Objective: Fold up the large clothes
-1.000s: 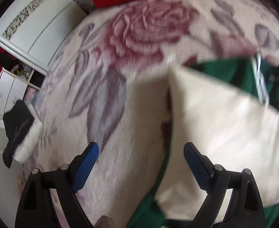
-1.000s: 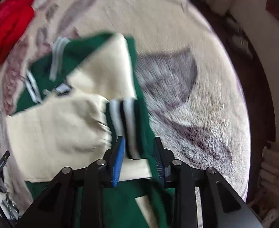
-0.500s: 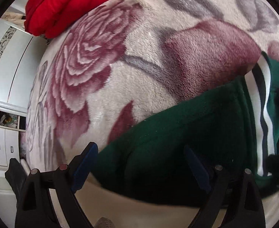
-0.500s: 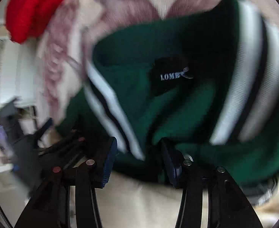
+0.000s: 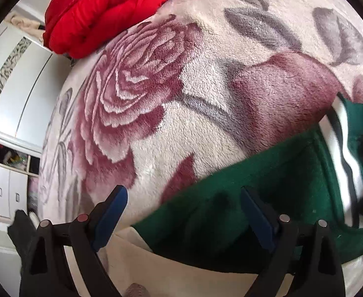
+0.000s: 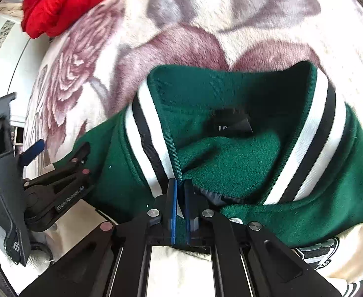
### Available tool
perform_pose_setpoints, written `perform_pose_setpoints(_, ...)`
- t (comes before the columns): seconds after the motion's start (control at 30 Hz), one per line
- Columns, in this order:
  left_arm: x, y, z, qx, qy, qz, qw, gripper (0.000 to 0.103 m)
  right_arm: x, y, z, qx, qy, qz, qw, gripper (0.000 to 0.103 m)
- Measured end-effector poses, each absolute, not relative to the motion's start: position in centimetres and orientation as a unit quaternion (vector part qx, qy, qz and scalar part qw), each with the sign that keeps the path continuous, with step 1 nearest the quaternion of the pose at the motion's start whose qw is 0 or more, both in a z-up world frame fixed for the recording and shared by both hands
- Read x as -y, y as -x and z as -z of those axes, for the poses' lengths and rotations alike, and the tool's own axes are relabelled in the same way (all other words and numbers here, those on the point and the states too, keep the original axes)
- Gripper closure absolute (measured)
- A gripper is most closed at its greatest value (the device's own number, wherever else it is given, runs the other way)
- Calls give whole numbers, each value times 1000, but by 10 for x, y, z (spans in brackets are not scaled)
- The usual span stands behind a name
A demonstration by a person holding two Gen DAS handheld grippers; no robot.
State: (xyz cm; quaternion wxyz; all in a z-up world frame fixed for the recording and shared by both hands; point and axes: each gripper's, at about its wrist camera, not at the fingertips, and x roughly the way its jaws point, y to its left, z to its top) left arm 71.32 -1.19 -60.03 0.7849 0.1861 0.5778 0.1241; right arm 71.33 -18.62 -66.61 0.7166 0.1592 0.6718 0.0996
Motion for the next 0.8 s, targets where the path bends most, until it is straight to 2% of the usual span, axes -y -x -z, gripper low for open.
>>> perform_pose_setpoints(0.17,3,-716,606,-584,-181,-133,780,11,204,-729,654,-635,-149,-51,757,103)
perform_pose_setpoints(0.27,3,-713,604,-580,-179,-134,783,11,229,-749,653,-666,-216,-78,710,103)
perform_pose_setpoints(0.4,9,-713,599,-566,-185,-134,792,11,249,-746,634,-689,-206,-73,691,101)
perform_pose_setpoints(0.47,16,-716,599,-562,-190,-135,793,11,262,-739,629,-696,-179,-31,695,87)
perform_pose_setpoints(0.5,18,-718,600,-562,-192,-136,793,11,261,-737,631,-696,-170,-17,698,70)
perform_pose_setpoints(0.53,21,-720,602,-563,-195,-137,792,11,262,-736,637,-697,-165,-2,698,59)
perform_pose_setpoints(0.67,31,-725,607,-560,-201,-135,792,11,257,-733,656,-703,-198,-4,683,59)
perform_pose_setpoints(0.73,33,-726,608,-556,-205,-137,794,11,239,-731,654,-686,-252,-89,676,59)
perform_pose_setpoints(0.8,32,-726,609,-554,-205,-138,795,10,217,-729,657,-695,-229,-125,670,59)
